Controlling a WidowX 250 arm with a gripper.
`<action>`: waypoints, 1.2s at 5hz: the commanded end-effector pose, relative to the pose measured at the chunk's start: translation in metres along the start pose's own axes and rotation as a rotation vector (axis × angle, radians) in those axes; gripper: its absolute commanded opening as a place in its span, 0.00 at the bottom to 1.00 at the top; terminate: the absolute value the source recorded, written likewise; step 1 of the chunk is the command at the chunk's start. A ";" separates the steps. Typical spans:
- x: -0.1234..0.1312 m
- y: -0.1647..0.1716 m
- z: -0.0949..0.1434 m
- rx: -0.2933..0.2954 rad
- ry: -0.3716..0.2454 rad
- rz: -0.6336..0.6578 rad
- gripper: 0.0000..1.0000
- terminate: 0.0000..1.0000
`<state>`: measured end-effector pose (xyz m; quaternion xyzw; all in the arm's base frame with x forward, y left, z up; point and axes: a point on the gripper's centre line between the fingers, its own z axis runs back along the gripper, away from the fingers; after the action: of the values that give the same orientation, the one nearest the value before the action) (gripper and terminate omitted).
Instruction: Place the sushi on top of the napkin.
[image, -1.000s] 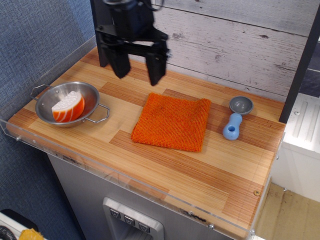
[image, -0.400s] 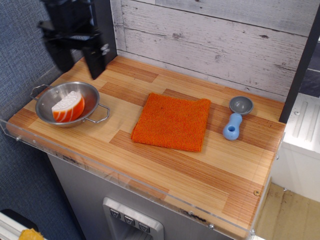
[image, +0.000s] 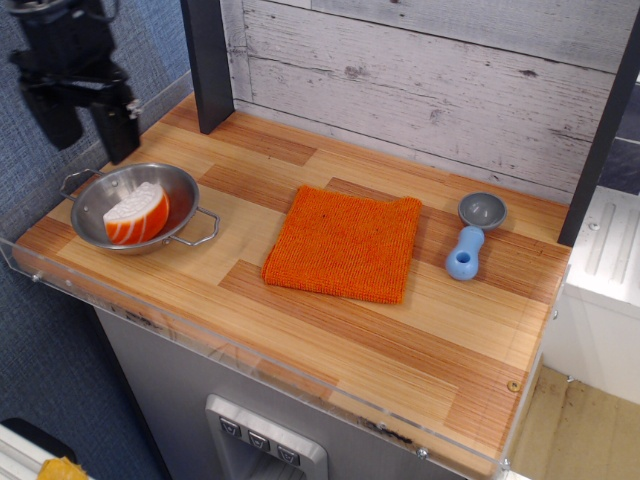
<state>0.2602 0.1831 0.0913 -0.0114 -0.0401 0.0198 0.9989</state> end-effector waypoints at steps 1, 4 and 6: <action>0.007 0.003 -0.011 0.034 0.000 -0.023 1.00 0.00; 0.011 -0.029 -0.020 0.053 0.008 -0.078 1.00 0.00; 0.001 -0.030 -0.049 0.046 0.076 -0.069 1.00 0.00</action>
<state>0.2664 0.1521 0.0343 0.0069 0.0065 -0.0114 0.9999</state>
